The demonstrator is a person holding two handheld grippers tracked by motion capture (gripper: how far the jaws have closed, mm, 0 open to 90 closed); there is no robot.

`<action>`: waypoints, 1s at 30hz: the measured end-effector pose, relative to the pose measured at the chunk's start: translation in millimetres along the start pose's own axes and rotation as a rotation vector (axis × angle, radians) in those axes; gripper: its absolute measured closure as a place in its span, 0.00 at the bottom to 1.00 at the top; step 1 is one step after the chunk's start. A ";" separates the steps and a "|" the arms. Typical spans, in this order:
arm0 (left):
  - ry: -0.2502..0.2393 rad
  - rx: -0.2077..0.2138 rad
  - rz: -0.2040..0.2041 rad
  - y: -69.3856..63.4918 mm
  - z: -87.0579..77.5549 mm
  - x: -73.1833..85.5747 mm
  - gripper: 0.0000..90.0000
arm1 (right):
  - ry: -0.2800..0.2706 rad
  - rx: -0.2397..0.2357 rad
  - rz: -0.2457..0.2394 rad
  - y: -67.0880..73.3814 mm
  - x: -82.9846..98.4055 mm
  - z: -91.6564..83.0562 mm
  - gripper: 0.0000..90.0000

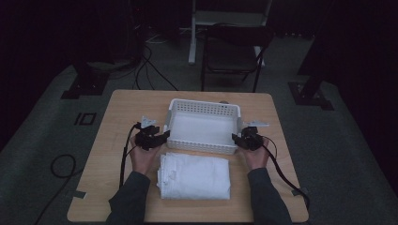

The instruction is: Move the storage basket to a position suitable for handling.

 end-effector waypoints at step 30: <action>0.084 -0.080 -0.065 29.3 20.1 3.5 0.72 | -0.006 -0.050 0.029 14.4 -20.3 26.4 0.71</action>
Point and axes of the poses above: each handheld gripper's, and its own axes: z roughly forward along the jaws, x roughly out of its underside, y roughly to its left, the point moved 10 cm from there along z, roughly forward along the jaws, and after that the axes turned 10 degrees about z, right-handed, at the moved point
